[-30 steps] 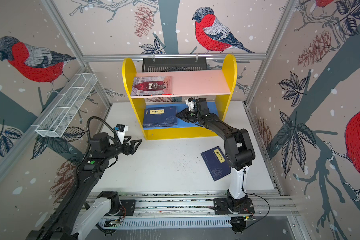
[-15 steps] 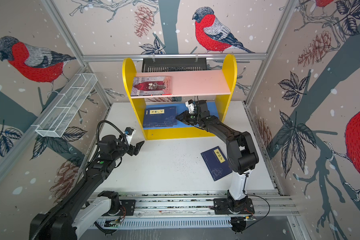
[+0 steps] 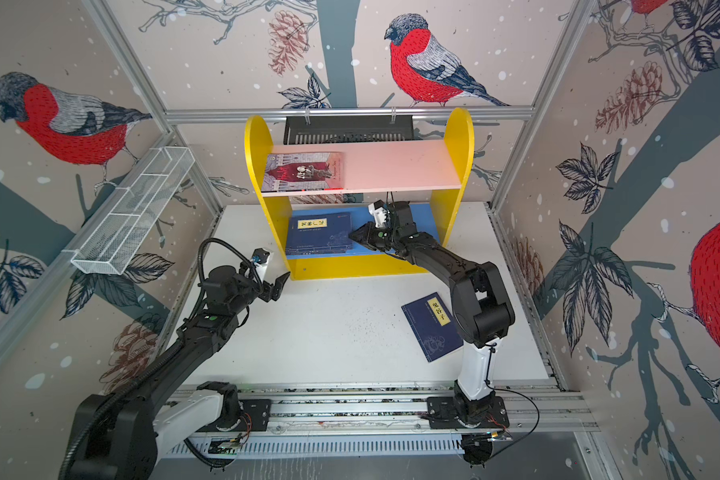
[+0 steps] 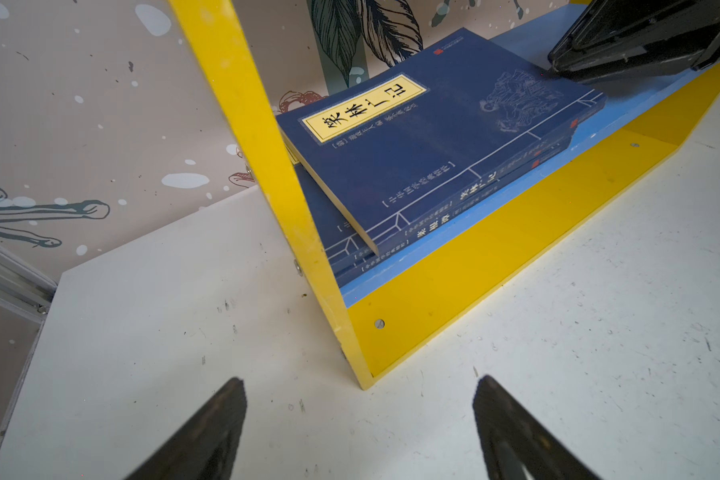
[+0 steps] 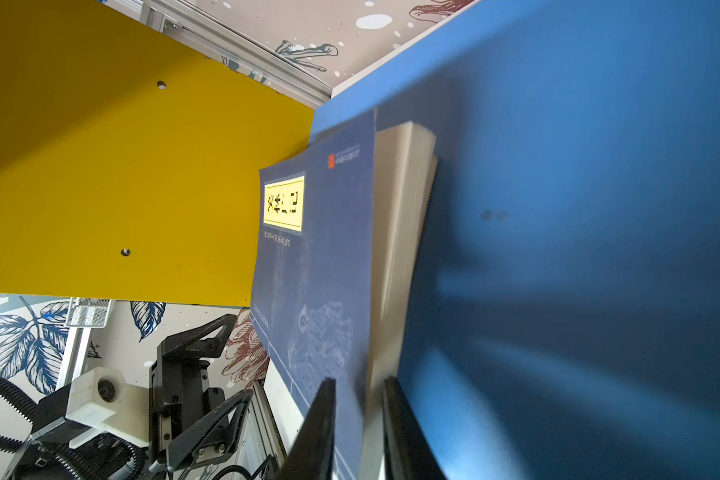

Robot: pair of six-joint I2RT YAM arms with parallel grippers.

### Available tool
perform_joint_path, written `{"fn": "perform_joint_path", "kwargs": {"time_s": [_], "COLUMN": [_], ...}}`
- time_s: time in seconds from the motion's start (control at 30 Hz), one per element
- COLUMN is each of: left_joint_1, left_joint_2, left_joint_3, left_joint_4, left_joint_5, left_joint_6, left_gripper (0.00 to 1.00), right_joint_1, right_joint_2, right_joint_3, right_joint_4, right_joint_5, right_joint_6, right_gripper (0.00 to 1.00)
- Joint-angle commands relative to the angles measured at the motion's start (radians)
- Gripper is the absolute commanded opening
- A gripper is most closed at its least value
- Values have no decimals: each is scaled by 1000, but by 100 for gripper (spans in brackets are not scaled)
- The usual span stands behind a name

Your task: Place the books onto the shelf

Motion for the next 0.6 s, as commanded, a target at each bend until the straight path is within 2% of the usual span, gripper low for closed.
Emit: {"fn": "perform_joint_path", "kwargs": {"time_s": [0.0, 0.33, 0.57], "left_joint_1": [-1, -16, -16], "left_joint_2": [8, 62, 122], "left_joint_3": [-3, 18, 32], "left_joint_4": [105, 131, 193], "left_joint_5": [3, -4, -55], "left_joint_6": [-20, -17, -41], "left_gripper": [86, 86, 84], "right_joint_1": [6, 14, 16], "right_joint_2": [9, 16, 18], "right_joint_3": [21, 26, 31], "right_joint_4": [26, 42, 48], "right_joint_5": [1, 4, 4], "right_joint_6": [3, 20, 28], "right_gripper": [22, 22, 22]}}
